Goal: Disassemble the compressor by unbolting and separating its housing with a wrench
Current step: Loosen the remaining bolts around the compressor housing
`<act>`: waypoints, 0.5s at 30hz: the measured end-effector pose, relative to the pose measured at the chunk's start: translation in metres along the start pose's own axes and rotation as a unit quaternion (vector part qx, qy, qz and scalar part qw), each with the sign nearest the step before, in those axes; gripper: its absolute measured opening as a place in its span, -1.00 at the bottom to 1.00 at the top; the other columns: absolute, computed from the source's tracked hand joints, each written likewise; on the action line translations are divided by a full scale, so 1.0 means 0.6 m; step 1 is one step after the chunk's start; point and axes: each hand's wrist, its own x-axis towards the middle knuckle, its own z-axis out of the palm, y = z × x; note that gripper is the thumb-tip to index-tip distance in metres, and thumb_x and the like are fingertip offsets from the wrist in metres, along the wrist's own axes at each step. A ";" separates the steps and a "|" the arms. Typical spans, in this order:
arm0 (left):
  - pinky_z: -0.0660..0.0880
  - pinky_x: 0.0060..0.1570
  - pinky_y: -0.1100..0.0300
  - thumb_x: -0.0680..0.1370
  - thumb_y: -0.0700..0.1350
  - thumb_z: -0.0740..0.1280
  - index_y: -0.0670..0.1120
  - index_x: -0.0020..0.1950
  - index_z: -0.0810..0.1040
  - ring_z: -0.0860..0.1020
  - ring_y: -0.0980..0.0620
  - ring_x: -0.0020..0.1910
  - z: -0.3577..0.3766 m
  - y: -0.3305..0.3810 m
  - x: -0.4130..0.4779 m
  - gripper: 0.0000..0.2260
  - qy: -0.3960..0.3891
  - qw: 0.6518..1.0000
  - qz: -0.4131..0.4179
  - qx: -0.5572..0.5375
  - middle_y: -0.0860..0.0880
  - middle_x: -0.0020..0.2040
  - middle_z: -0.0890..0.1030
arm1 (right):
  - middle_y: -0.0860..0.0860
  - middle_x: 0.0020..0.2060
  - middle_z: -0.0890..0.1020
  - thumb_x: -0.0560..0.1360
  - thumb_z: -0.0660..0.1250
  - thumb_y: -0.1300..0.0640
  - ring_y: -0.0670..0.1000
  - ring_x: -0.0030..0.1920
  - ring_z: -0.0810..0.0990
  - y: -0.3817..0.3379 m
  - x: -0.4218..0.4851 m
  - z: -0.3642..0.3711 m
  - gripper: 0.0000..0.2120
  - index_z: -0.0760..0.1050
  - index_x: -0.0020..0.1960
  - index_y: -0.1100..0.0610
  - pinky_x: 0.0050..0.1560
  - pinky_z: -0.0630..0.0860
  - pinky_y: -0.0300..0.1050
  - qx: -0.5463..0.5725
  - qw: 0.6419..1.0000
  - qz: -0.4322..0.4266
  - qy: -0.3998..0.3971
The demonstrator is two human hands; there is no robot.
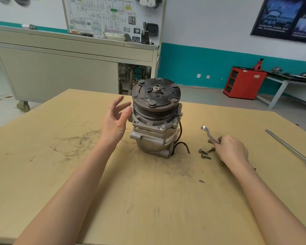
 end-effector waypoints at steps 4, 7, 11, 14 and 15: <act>0.42 0.29 0.15 0.56 0.13 0.22 0.04 0.38 0.41 0.52 0.15 0.21 -0.003 0.009 -0.002 -0.59 -0.031 0.999 -0.044 0.007 0.13 0.18 0.58 | 0.02 -0.39 0.49 0.64 0.04 -0.06 0.02 -0.28 0.52 -0.009 -0.018 -0.061 -0.55 0.62 -0.06 0.16 -0.19 0.45 0.05 0.374 0.914 -0.045 0.149; 0.34 0.34 0.17 0.43 0.33 0.10 0.10 0.42 0.35 0.43 0.15 0.32 0.005 0.027 -0.016 -0.38 -0.067 0.996 -0.054 0.008 0.13 0.34 0.48 | -0.04 -0.36 0.55 0.60 -0.07 -0.21 -0.21 -0.35 0.47 -0.025 -0.048 -0.116 -0.41 0.62 -0.15 0.09 -0.27 0.41 -0.18 0.522 0.837 -0.059 0.151; 0.33 -0.03 0.60 0.39 0.39 0.08 0.22 0.37 0.25 0.35 0.65 0.04 0.011 0.039 -0.031 -0.42 -0.112 0.992 -0.050 0.021 0.58 0.08 0.39 | 0.12 -0.49 0.60 0.52 0.00 -0.30 0.01 -0.49 0.55 -0.064 -0.106 -0.148 -0.33 0.68 -0.25 0.15 -0.49 0.44 -0.28 0.714 0.695 -0.084 0.008; 0.42 -0.04 0.50 0.30 0.49 0.23 0.14 0.51 0.16 0.43 0.48 0.14 0.008 0.040 -0.037 -0.13 -0.150 0.987 -0.038 0.037 0.26 0.30 0.42 | 0.15 -0.34 0.67 0.49 0.13 -0.16 0.05 -0.33 0.64 -0.094 -0.143 -0.141 -0.54 0.69 -0.13 0.11 -0.33 0.56 -0.21 0.738 0.655 -0.134 -0.089; 0.47 0.02 0.43 0.27 0.48 0.32 0.14 0.53 0.11 0.47 0.36 0.19 0.007 0.039 -0.038 -0.07 -0.160 0.986 -0.039 0.038 0.18 0.34 0.42 | 0.16 -0.32 0.67 0.51 0.16 -0.07 0.06 -0.31 0.65 -0.102 -0.151 -0.139 -0.62 0.69 -0.11 0.11 -0.31 0.57 -0.21 0.740 0.648 -0.147 -0.106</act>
